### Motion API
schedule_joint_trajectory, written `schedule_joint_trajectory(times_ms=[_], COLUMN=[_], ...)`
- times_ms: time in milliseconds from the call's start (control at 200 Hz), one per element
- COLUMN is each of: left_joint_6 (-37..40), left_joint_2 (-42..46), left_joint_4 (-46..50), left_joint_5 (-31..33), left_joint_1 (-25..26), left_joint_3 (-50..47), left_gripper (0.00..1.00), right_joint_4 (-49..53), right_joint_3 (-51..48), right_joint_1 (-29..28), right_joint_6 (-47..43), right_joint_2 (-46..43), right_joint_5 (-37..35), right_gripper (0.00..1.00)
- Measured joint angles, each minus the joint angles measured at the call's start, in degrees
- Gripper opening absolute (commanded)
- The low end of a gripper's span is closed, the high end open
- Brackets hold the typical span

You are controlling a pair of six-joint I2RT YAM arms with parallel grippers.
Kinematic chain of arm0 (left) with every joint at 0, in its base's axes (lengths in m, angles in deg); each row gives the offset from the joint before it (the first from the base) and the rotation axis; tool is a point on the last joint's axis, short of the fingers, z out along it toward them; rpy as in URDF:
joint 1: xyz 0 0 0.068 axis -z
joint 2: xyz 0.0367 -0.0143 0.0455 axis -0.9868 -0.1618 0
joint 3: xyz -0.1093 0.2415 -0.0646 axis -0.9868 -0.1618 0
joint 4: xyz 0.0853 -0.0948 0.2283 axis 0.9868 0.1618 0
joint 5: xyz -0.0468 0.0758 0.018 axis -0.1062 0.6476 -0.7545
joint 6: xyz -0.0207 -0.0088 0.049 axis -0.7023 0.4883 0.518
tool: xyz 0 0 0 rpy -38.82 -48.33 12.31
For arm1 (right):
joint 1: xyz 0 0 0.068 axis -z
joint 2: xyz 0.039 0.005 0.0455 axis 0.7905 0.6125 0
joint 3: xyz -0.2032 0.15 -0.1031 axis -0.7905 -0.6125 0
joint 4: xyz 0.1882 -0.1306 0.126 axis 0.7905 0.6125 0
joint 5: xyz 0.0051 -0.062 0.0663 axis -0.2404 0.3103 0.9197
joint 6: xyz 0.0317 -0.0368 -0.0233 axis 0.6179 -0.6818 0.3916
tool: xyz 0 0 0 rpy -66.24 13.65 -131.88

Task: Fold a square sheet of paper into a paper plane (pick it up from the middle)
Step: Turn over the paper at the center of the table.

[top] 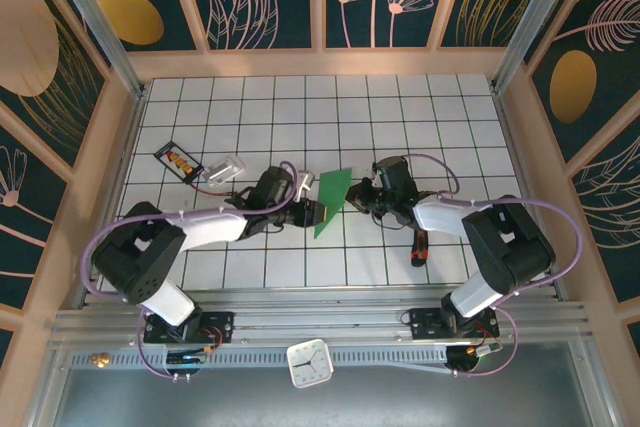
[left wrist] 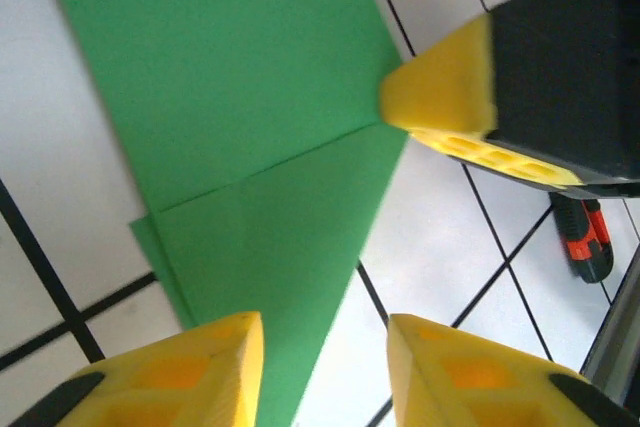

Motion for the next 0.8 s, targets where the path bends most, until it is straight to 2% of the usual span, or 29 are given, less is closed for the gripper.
schedule_joint_trajectory(times_ms=[310,620,801], left_joint_6=[4.13,9.79,12.07], left_joint_2=[2.08,-0.83,-3.54], left_joint_4=[-3.06,-2.80,-2.29], left_joint_5=[8.31,15.02,17.20], left_joint_1=[4.79,6.40,7.02], left_joint_3=[-2.75,-1.51,0.90], left_gripper=[0.57,0.60,0.56], right_joint_4=[-2.78,-5.57,-6.38], right_joint_3=[-0.85,-1.27,-1.33], right_joint_1=[-2.54,-2.80,-2.80], right_joint_6=[8.72,12.68,13.75], right_joint_2=[0.00,0.00,0.00], right_joint_5=[-0.42,0.26,1.09], right_gripper=[0.00,0.00,0.00])
